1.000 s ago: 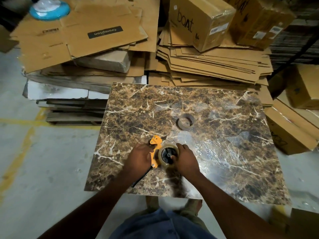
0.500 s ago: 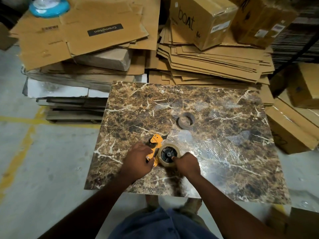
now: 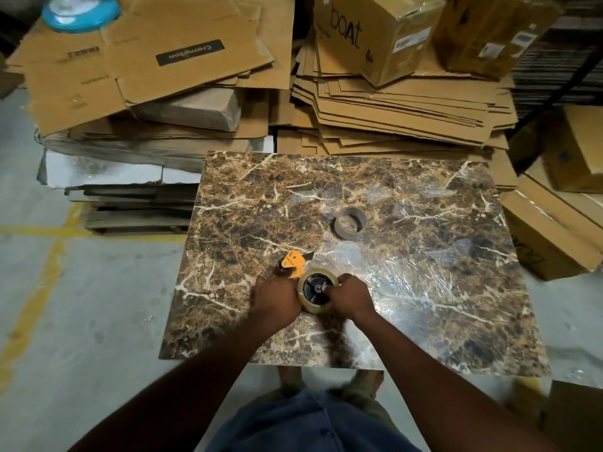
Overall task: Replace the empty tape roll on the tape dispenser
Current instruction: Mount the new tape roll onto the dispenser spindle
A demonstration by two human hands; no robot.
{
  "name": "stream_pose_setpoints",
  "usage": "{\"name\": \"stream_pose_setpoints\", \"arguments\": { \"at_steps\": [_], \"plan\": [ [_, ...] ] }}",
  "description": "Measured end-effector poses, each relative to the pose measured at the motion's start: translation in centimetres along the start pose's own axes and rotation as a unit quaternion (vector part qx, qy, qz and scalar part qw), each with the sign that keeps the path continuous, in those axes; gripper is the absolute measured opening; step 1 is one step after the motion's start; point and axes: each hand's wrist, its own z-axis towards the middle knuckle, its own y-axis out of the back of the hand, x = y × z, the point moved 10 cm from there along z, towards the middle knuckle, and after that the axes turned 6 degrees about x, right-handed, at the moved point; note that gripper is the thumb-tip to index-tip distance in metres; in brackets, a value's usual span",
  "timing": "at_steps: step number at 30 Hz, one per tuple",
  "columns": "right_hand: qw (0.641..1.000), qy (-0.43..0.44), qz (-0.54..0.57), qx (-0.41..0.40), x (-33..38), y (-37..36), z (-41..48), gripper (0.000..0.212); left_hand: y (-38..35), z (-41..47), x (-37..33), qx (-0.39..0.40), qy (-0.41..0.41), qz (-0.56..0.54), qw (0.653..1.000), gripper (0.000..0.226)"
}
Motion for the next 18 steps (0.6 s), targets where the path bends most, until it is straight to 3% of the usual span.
{"name": "stream_pose_setpoints", "arguments": {
  "at_steps": [4, 8, 10, 15, 18],
  "plan": [
    [1.0, -0.011, 0.013, 0.005, -0.7, 0.0, 0.1, 0.036, -0.6, 1.0, 1.6, 0.01, 0.045, -0.078, 0.996, 0.039],
    [1.0, -0.013, 0.016, 0.009, -0.7, 0.0, 0.3, 0.037, -0.9, 1.2, 3.0, 0.048, 0.043, -0.186, 0.98, 0.013],
    [1.0, -0.012, 0.016, 0.007, -0.7, 0.0, 0.4, 0.037, -0.8, 1.4, 3.1, 0.062, 0.03, -0.22, 0.973, 0.016],
    [1.0, -0.013, 0.018, 0.009, -0.5, 0.1, 0.3, 0.036, -0.7, 1.8, 2.8, 0.073, 0.016, -0.197, 0.977, 0.037],
    [1.0, -0.015, 0.018, 0.007, -0.6, 0.2, 0.3, 0.031, -1.0, 1.7, 3.2, 0.073, 0.044, -0.199, 0.976, 0.023]
  ]
}}
